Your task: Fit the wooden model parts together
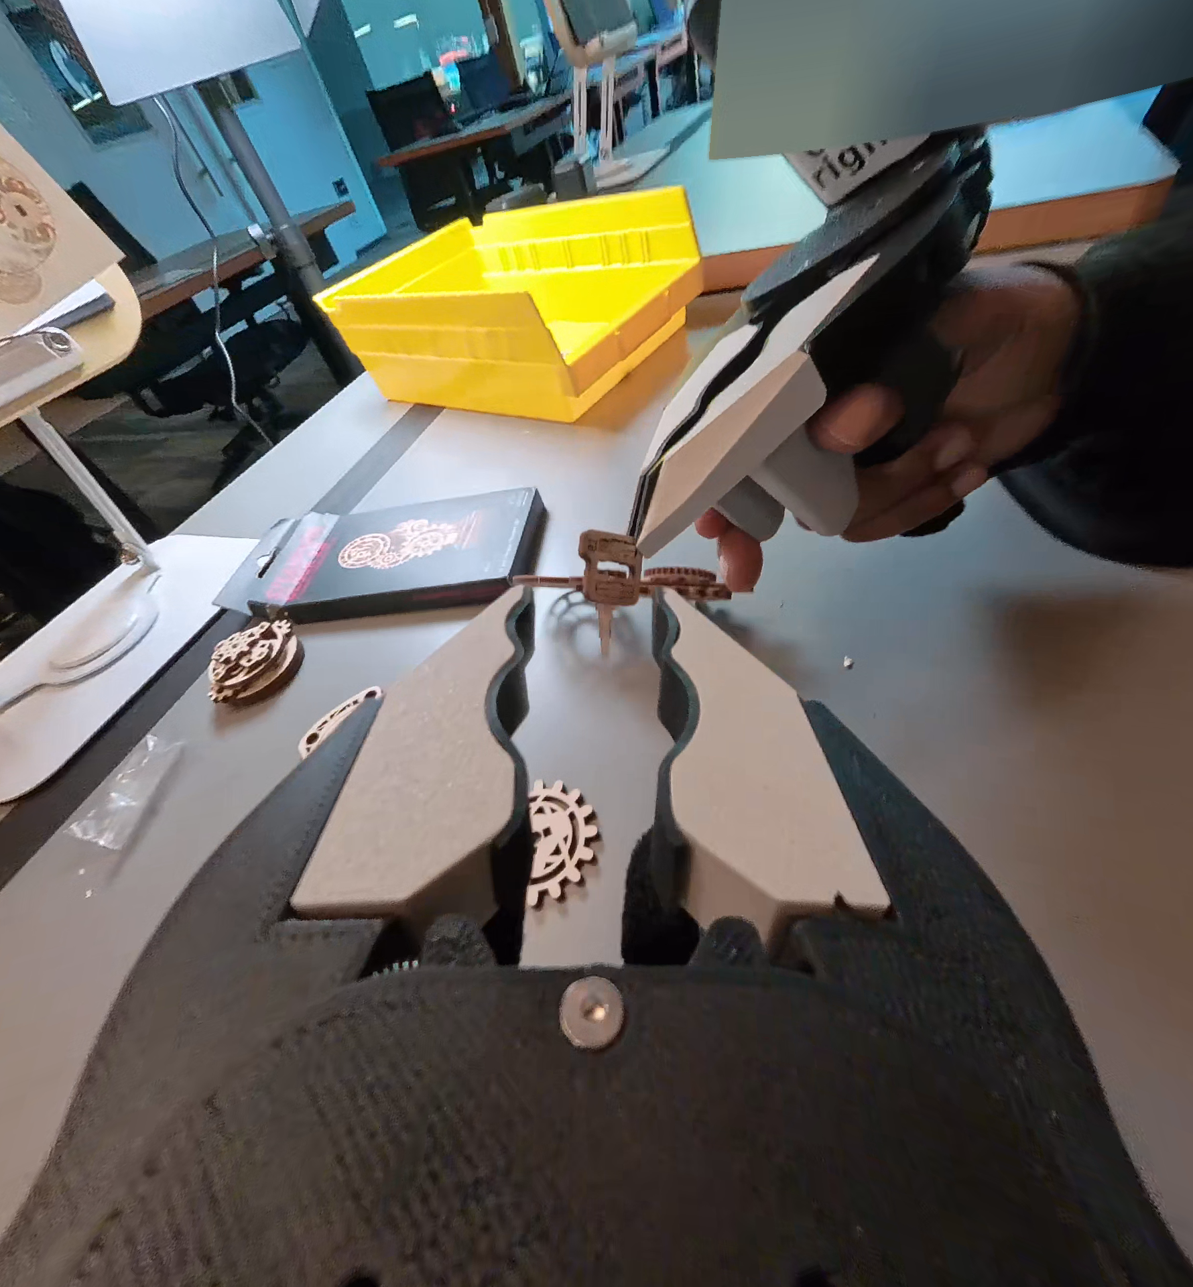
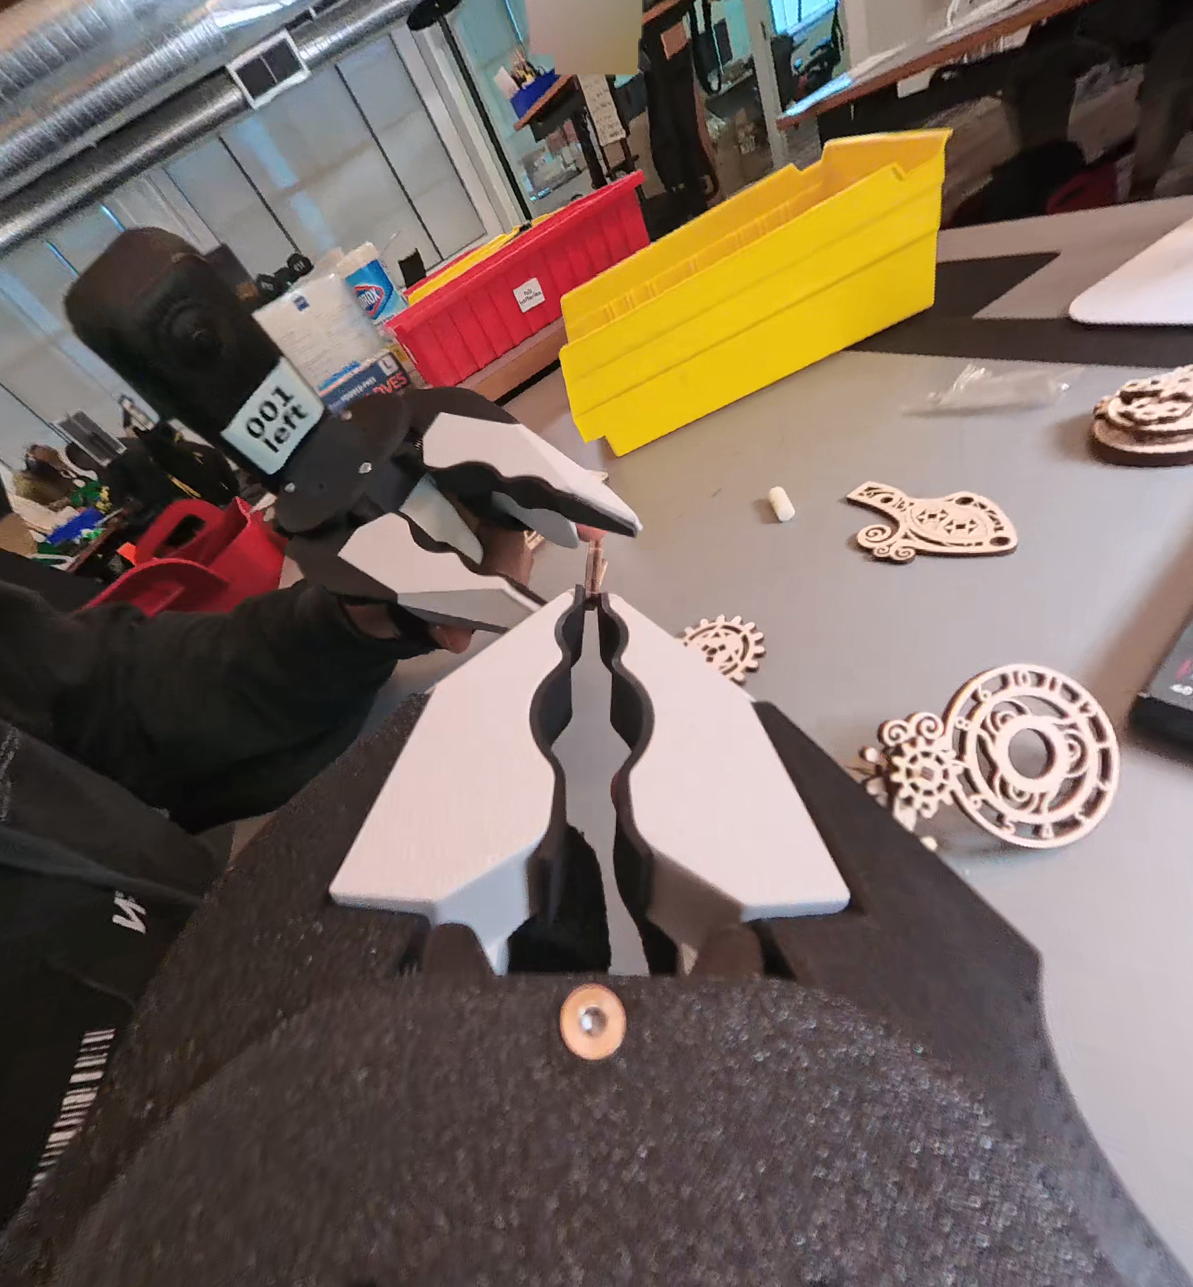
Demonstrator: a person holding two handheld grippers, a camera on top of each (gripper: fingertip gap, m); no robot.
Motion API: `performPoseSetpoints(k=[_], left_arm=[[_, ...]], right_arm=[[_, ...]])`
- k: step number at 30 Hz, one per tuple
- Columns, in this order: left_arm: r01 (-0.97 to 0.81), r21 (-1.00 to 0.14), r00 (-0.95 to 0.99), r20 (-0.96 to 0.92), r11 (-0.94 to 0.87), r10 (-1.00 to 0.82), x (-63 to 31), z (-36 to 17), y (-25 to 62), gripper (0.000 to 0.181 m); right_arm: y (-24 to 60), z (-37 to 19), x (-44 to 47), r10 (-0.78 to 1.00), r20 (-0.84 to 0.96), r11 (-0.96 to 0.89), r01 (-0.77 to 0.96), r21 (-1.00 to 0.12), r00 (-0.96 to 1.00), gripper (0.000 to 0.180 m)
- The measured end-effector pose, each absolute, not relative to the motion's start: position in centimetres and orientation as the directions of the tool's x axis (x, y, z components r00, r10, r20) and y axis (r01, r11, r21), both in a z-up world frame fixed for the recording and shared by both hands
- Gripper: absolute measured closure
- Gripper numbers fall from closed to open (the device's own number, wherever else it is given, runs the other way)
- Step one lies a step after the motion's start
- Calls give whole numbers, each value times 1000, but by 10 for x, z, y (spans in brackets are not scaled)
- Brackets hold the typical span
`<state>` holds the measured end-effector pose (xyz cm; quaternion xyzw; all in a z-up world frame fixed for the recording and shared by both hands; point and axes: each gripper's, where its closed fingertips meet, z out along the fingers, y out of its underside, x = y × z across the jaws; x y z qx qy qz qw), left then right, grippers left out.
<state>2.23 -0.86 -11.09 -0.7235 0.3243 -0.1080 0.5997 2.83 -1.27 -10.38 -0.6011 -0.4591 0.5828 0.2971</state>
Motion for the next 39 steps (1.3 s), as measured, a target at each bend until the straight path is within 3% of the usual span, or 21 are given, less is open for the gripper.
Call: performPoseSetpoints(k=[5, 13, 21, 27, 29, 34, 39], left_arm=[[-433, -897, 747, -302, -88, -593, 25, -124, -8, 166], [-361, -926, 762, -225, -111, -607, 26, -125, -5, 165], [-299, -942, 752, -135, -151, -645, 29, -134, -4, 142], [-212, -966, 749, -63, -149, -659, 27, -144, 6, 81], [-166, -981, 769, -65, -100, -635, 22, -132, 10, 73], [-76, -996, 831, -85, 39, -550, -2, -92, 10, 100], [-101, -992, 849, -49, -71, -526, -13, -103, 9, 119]], right_arm=[[-17, -114, 23, 895, -442, -417, 241, -877, -60, 179], [-14, -116, 23, 900, -435, -414, 244, -877, -35, 179], [-12, -116, 23, 933, -357, -338, 232, -912, -41, 179], [-4, -111, 26, 977, -206, -192, 186, -964, -61, 179], [-1, -108, 27, 981, -187, -175, 168, -970, -60, 179], [2, -101, 29, 986, -156, -148, 134, -980, -55, 179], [-3, -100, 29, 988, -139, -130, 125, -984, -69, 178]])
